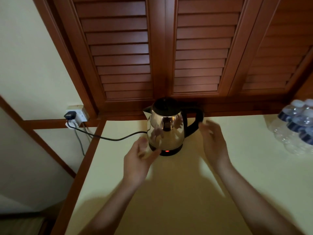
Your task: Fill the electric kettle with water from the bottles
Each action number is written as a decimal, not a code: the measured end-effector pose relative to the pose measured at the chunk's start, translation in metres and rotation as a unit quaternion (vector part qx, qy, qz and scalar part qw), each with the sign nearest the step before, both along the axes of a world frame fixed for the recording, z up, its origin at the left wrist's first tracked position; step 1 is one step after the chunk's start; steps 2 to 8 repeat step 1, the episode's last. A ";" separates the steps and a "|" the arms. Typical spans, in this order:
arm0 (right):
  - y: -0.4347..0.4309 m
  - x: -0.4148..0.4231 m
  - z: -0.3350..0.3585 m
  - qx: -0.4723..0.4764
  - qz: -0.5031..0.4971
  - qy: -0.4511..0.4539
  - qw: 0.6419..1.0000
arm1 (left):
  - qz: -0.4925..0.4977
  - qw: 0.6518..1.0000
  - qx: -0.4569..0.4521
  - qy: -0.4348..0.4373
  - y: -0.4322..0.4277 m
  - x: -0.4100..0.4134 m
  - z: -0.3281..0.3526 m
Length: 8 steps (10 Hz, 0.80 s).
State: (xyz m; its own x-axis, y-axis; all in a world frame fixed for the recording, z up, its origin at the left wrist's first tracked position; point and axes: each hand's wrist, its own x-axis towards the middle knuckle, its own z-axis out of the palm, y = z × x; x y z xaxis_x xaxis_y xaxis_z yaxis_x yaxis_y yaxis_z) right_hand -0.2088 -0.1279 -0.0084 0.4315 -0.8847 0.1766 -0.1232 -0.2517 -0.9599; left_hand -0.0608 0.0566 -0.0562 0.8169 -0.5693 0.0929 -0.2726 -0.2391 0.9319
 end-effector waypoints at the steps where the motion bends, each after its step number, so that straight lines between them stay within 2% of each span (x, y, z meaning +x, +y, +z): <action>1: 0.060 -0.066 -0.052 -0.103 0.038 0.068 0.992 | -0.065 0.994 0.054 -0.065 0.056 -0.048 -0.020; 8: 0.060 -0.066 -0.052 -0.103 0.038 0.068 0.992 | -0.065 0.994 0.054 -0.065 0.056 -0.048 -0.020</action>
